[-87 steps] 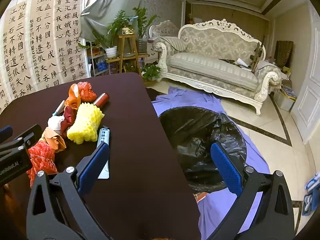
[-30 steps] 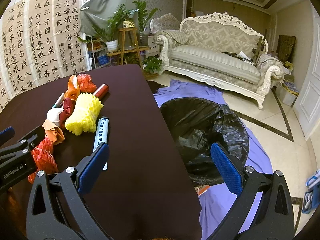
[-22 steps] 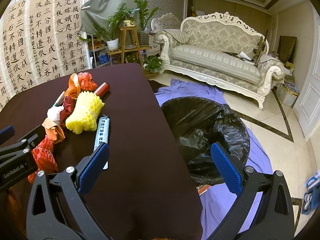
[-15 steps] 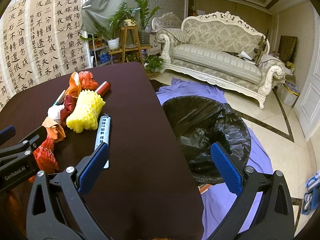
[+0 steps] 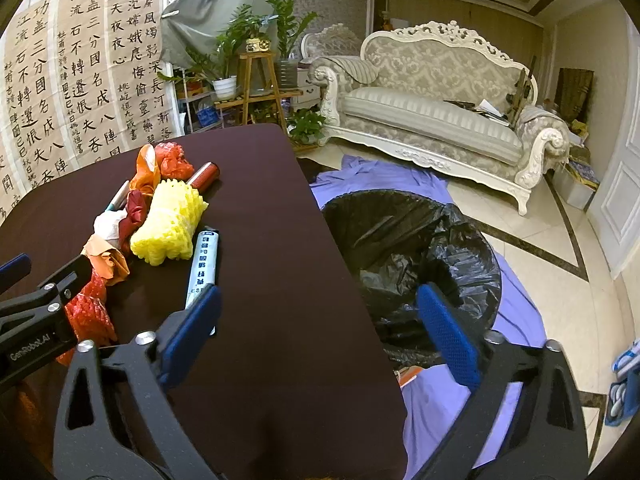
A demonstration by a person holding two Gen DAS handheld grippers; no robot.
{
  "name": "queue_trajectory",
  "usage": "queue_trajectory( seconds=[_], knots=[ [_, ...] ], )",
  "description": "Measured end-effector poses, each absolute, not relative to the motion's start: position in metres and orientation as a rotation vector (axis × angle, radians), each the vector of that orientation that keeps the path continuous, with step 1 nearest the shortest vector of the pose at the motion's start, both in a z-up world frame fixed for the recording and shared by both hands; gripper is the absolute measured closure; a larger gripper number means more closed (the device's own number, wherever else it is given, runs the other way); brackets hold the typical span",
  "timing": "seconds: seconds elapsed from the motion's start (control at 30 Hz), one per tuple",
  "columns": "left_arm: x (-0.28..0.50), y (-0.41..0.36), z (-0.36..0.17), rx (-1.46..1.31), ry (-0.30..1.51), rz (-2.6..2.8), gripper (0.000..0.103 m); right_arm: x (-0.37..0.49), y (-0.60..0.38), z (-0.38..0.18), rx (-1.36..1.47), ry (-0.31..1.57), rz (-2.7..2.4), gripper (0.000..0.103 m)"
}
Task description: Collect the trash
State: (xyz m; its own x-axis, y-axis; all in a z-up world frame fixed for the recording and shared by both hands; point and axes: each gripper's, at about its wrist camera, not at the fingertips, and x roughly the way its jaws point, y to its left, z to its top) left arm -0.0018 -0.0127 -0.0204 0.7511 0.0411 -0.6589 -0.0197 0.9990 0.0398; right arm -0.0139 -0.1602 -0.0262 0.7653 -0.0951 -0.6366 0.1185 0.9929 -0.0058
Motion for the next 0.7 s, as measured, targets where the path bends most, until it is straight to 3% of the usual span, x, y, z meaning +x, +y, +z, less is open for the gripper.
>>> queue_trajectory(
  seconds=[0.47,0.57,0.7],
  knots=[
    [-0.012,0.010,-0.016,0.021,0.730,0.048,0.009,-0.014,-0.165,-0.028,0.061,0.704,-0.107,0.020],
    [-0.014,0.013,-0.015,0.020,0.731,0.053,0.020,-0.014,-0.166,-0.029,0.071,0.709,-0.102,0.020],
    [-0.014,0.008,-0.015,0.019,0.732,0.022,0.021,-0.013,-0.168,-0.030,0.077,0.709,-0.101,0.020]
  ],
)
